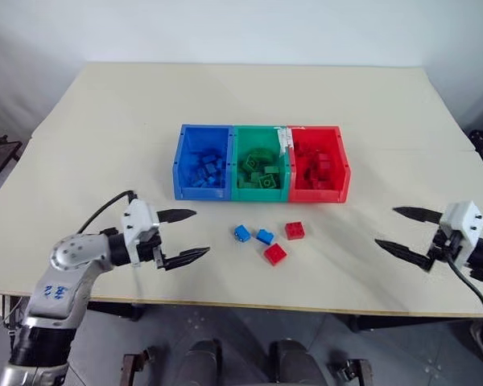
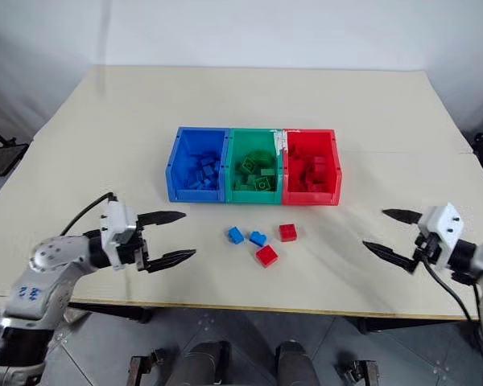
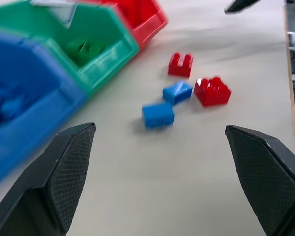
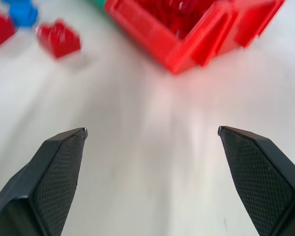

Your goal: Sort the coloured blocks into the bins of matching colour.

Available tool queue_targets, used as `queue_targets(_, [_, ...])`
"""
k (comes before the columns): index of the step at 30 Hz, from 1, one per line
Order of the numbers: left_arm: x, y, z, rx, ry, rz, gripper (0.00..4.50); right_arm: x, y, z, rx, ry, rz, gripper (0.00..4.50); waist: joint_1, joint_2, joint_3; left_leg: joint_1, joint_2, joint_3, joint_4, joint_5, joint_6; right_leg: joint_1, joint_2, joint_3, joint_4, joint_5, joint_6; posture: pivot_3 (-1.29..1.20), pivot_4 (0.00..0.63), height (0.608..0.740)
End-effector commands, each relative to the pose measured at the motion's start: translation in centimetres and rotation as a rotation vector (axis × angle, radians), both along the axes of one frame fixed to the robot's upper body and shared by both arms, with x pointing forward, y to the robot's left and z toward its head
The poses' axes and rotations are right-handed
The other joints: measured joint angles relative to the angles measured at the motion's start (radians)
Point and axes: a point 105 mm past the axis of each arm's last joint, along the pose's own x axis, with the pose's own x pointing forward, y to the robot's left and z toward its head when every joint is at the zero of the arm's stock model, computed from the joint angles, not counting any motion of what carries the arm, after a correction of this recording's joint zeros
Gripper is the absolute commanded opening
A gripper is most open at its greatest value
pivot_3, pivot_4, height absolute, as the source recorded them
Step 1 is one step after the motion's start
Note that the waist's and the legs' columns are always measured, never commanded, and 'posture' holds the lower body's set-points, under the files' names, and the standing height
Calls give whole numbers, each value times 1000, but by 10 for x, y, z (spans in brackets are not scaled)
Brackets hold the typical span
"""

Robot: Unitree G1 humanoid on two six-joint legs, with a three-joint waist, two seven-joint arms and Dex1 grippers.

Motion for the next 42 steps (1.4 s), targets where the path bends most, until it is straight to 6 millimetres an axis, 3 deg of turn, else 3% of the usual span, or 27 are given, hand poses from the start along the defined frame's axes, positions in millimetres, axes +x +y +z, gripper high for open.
queue_targets(1, [3,6,7,2,-33,-5,4500,4,20,1,-17,5,117,4466,-9,0,0,0,1,0,0,0,0,0,0,0,1,0,0,0,150,740])
queue_targets(10, [-14,39,-3,-13,30,103,4500,36,110,-16,-30,148,467,4466,-9,0,0,1,2,1,1,0,-1,-2,-2,2,4,0,0,0,150,740])
queue_targets(16, [-30,46,-12,-17,74,149,4500,60,159,-27,-68,139,557,4466,2,0,0,0,1,-3,1,-1,-2,-2,-5,0,3,0,0,0,150,740])
queue_targets(17, [-31,46,-11,-20,64,161,4500,62,162,-29,-74,135,561,4294,1,0,0,-1,1,-4,1,-1,-3,-3,-6,-1,3,0,0,0,150,740])
queue_targets(19, [-33,45,-8,-31,49,179,4500,64,160,-29,-62,142,556,3922,7,0,0,-1,0,-5,1,-1,-3,-2,-6,-2,3,0,-1,0,150,740])
queue_targets(24, [-31,43,-8,-39,44,186,4500,65,137,-30,-67,136,484,2281,-2,0,0,-1,0,-5,0,-1,-3,-3,-6,-3,3,0,-1,0,150,740])
queue_targets(27, [-29,41,-7,-44,41,181,4500,65,133,-29,-55,123,464,1472,-2,0,0,-1,0,-5,1,-1,-3,-3,-6,-3,3,0,-1,0,150,740])
queue_targets(30, [-24,34,-1,-70,23,159,4500,65,131,-9,43,55,423,1476,-1,0,0,-1,0,-5,1,-1,-3,-3,-6,-3,3,0,-1,0,150,740])
queue_targets(33, [-15,28,10,-108,-6,148,4500,81,127,36,241,-29,264,1476,-1,0,0,-2,0,-5,2,-1,-3,-3,-6,-3,3,0,-1,0,150,740])
queue_targets(38, [-8,16,17,-131,-14,113,4500,113,116,79,368,-158,39,1476,-7,0,0,-1,1,-4,2,-1,-4,-4,-2,-2,4,0,-1,0,150,740])
queue_targets(40, [-6,13,18,-132,-15,104,4500,121,115,87,390,-185,-4,1476,-6,0,0,-2,2,-3,1,-1,-5,-5,-2,-1,5,0,-1,0,150,740])
queue_targets(42, [-5,11,19,-133,-14,100,4500,127,114,83,345,-182,-33,1476,-5,0,0,-3,2,-2,1,-1,-5,-8,-2,-1,7,0,-1,0,150,740])
